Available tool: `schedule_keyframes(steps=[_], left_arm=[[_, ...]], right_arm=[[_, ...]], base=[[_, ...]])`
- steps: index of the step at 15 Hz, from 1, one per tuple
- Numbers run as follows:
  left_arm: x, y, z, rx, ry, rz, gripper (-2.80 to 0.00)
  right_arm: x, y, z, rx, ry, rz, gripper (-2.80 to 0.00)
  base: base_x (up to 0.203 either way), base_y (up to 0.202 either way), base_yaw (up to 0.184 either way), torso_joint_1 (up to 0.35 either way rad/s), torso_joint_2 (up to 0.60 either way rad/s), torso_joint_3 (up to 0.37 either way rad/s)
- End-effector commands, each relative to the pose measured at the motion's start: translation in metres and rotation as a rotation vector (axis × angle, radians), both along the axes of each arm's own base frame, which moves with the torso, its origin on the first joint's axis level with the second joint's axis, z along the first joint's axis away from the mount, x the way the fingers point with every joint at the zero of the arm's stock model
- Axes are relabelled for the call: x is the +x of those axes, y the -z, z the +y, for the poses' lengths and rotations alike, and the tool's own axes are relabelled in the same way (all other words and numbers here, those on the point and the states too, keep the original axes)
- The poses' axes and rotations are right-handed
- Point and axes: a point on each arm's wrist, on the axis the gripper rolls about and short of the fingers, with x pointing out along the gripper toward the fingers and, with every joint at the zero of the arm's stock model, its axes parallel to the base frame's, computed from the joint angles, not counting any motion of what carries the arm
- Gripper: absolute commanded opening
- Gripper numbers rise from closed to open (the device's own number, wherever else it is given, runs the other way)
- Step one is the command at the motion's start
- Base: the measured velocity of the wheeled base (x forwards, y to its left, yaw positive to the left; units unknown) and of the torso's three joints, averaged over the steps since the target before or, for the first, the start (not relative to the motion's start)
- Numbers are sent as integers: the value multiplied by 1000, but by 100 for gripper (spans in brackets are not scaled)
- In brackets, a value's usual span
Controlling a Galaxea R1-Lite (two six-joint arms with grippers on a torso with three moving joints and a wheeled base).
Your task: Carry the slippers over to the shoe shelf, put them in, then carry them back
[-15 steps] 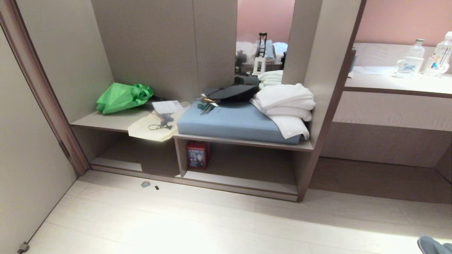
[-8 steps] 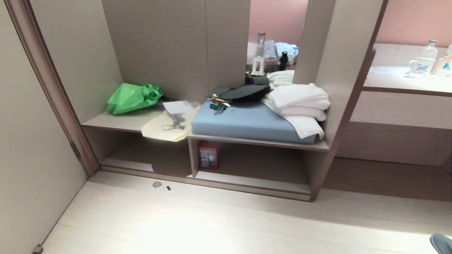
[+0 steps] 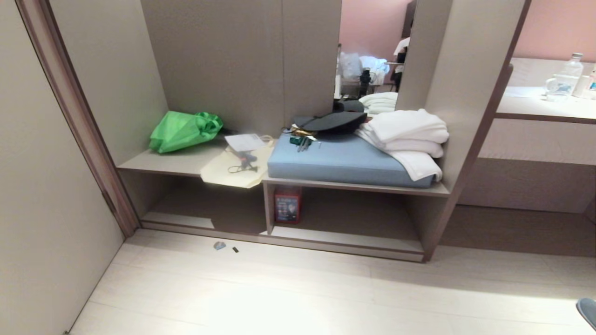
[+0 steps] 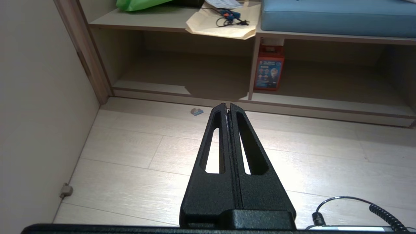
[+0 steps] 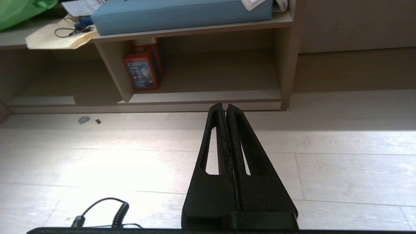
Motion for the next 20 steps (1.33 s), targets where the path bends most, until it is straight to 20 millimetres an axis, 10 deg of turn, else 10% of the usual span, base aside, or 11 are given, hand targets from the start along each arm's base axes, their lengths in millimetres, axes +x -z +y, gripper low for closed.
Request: schedule_keyframes(steps=[1, 11, 20], left_arm=[[0, 0, 0, -1, 0, -2, -280], [0, 0, 0, -1, 0, -1, -280], [0, 0, 0, -1, 0, -1, -280]], right_arm=[[0, 1, 0, 0, -1, 2, -280], [0, 1, 0, -1, -1, 1, -280], [0, 1, 0, -1, -2, 2, -280]], base=[[0, 196, -4, 2, -2, 2], [0, 185, -13, 3, 3, 2], [-12, 6, 0, 1, 1, 0]])
